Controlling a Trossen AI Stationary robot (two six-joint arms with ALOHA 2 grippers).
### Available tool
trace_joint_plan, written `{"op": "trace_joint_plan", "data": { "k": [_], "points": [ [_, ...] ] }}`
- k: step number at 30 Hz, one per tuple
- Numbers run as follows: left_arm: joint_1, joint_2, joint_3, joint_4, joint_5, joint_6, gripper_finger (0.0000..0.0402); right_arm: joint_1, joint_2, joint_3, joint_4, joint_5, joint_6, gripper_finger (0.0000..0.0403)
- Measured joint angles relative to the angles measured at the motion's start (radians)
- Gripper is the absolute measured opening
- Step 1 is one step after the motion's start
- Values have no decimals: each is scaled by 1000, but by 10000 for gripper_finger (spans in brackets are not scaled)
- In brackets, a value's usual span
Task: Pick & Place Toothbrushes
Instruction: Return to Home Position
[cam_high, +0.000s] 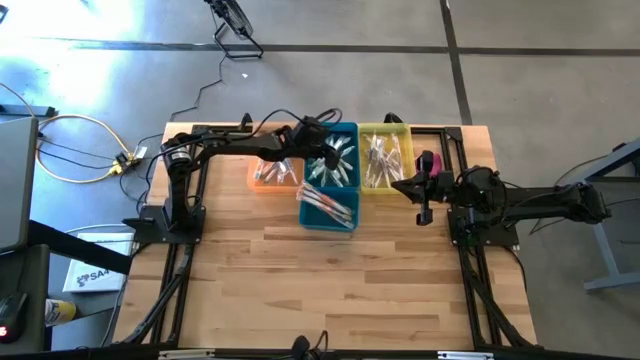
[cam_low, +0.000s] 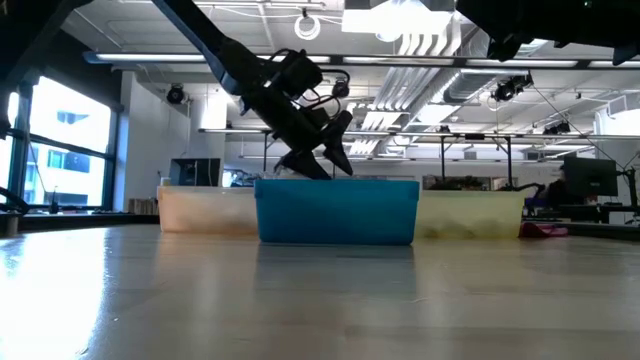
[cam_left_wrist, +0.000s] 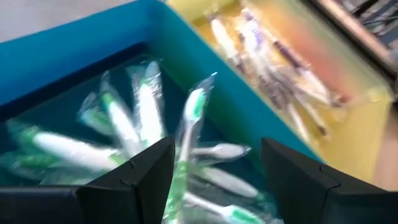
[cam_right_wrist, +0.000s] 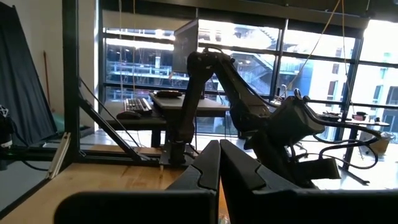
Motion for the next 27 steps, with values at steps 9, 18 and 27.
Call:
{"op": "trace_joint_plan", "data": {
  "k": [9,18,27],
  "points": [
    [0,0,0,49,44,9,154,0,0,0,0,0,-2,3],
    [0,0,0,51,38,-18,78,0,0,0,0,0,-3,3],
    [-49,-65,-2,34,66,186,30,0,0,0,-10,0,26,3]
  ]
}}
